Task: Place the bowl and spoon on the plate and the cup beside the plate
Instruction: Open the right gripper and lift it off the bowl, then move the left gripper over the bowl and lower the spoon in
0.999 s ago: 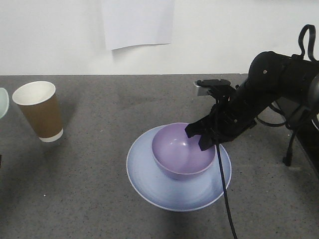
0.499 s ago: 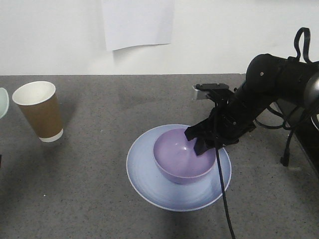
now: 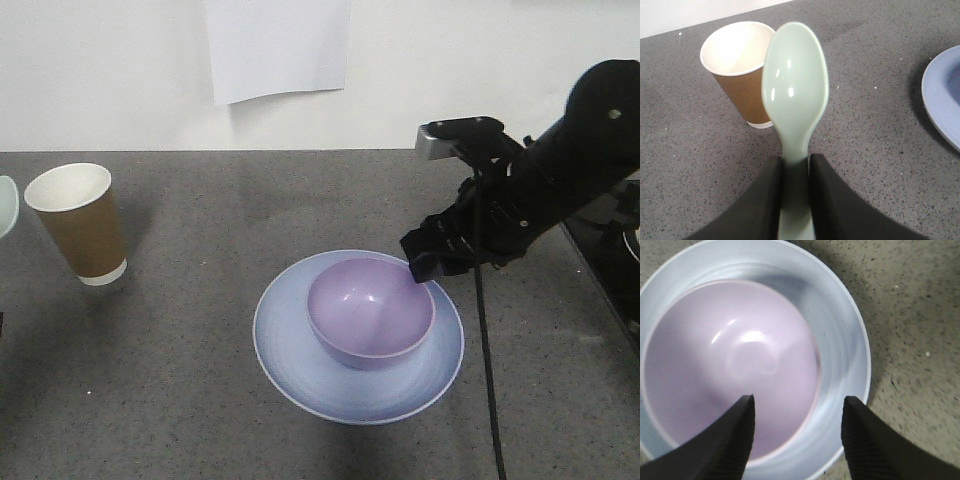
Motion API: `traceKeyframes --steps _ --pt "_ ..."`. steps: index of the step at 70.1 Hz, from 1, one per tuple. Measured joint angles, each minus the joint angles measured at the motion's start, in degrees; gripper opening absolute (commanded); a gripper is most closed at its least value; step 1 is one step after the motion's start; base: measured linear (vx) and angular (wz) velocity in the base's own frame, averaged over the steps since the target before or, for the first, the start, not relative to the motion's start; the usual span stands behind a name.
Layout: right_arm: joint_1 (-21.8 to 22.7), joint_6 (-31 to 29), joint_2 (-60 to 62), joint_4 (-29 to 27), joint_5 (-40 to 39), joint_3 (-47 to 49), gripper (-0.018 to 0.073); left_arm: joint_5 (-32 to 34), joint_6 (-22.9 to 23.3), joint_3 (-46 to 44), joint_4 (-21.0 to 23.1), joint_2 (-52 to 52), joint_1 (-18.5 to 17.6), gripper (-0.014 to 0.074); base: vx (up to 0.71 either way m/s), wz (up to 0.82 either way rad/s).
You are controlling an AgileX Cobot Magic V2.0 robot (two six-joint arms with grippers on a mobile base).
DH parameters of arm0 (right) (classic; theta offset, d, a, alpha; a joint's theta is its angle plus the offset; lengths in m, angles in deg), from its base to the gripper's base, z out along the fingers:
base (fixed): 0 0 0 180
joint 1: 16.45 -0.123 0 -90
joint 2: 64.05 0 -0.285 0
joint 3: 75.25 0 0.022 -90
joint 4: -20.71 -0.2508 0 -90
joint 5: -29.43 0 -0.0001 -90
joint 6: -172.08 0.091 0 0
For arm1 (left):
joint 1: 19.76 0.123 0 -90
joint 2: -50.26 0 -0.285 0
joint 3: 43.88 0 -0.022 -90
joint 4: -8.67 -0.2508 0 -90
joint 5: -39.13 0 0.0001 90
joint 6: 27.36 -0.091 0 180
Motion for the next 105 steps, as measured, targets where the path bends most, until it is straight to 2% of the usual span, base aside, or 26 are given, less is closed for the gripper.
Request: traceKeyframes --steps 11,24,30,37,38,53,78,105 --pt "0.0 -0.2 9.7 0.6 -3.6 -9.3 0.039 0.8 -4.3 0.0 2.0 0.0 0.0 0.0125 0.0 0.0" --pt "0.0 -0.4 19.5 0.6 -5.3 -16.7 0.039 0.8 -15.4 0.0 11.5 2.9 -1.4 0.0125 0.0 0.0" --pt "0.0 -0.4 22.4 0.7 -5.3 -18.4 0.039 0.6 -19.7 -0.7 14.6 5.7 -2.6 0.0125 0.0 0.0" --pt "0.0 -0.4 24.8 0.7 -5.4 -19.5 0.039 -0.7 -22.4 -3.3 15.7 9.9 -4.5 0.0125 0.0 0.0" --pt "0.0 -0.4 25.9 0.7 -5.2 -19.6 0.039 -1.3 -23.8 -8.7 15.8 16.1 -8.8 0.0125 0.0 0.0" --pt "0.0 -0.4 25.9 0.7 -5.2 -19.6 0.039 -2.2 -25.9 -15.4 15.2 25.1 -16.3 0.0125 0.0 0.0" --pt "0.0 -0.4 25.9 0.7 -4.8 -19.6 0.039 -7.4 -26.8 -29.3 9.1 40.8 -26.4 0.0125 0.0 0.0" --pt "0.0 -0.4 25.9 0.7 -4.8 -19.6 0.039 -9.3 -26.8 -40.9 0.1 54.5 -33.3 0.0125 0.0 0.0"
